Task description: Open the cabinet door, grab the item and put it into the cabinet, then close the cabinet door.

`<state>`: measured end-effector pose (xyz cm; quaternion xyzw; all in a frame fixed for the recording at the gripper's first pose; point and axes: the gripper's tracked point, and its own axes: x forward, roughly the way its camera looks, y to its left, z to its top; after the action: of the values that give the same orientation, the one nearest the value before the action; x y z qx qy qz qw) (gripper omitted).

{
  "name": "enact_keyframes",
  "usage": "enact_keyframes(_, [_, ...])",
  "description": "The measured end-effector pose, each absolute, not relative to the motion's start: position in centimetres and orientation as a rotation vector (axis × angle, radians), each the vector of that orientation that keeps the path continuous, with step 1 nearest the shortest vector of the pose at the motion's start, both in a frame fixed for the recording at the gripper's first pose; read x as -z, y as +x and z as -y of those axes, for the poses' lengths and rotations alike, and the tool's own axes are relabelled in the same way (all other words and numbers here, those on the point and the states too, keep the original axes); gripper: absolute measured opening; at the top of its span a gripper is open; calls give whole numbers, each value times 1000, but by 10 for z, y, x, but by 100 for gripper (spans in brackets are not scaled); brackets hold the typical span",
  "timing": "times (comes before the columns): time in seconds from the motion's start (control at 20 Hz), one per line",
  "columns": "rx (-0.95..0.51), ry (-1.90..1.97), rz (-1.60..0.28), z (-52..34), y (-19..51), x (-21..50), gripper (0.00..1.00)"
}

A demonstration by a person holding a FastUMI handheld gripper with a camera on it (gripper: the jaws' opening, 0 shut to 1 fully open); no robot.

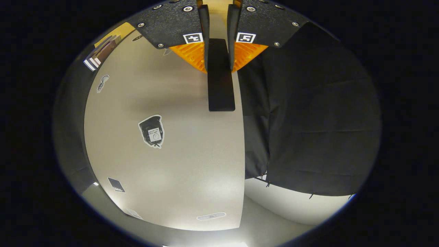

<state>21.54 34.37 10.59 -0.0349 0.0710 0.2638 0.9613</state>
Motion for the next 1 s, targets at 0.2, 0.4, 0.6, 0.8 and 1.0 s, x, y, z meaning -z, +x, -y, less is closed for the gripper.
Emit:
enact_keyframes(0.2, [-563, -70, -151, -337, 212, -104, 21])
enact_keyframes(0.4, [-601, -70, -165, -331, 207, -103, 21])
enact_keyframes(0.6, [-645, -84, -185, -324, 204, -103, 21])
enact_keyframes(0.8, [-682, -53, -212, -317, 200, -104, 21])
enact_keyframes(1.0, [-696, -62, -220, -307, 194, -105, 21])
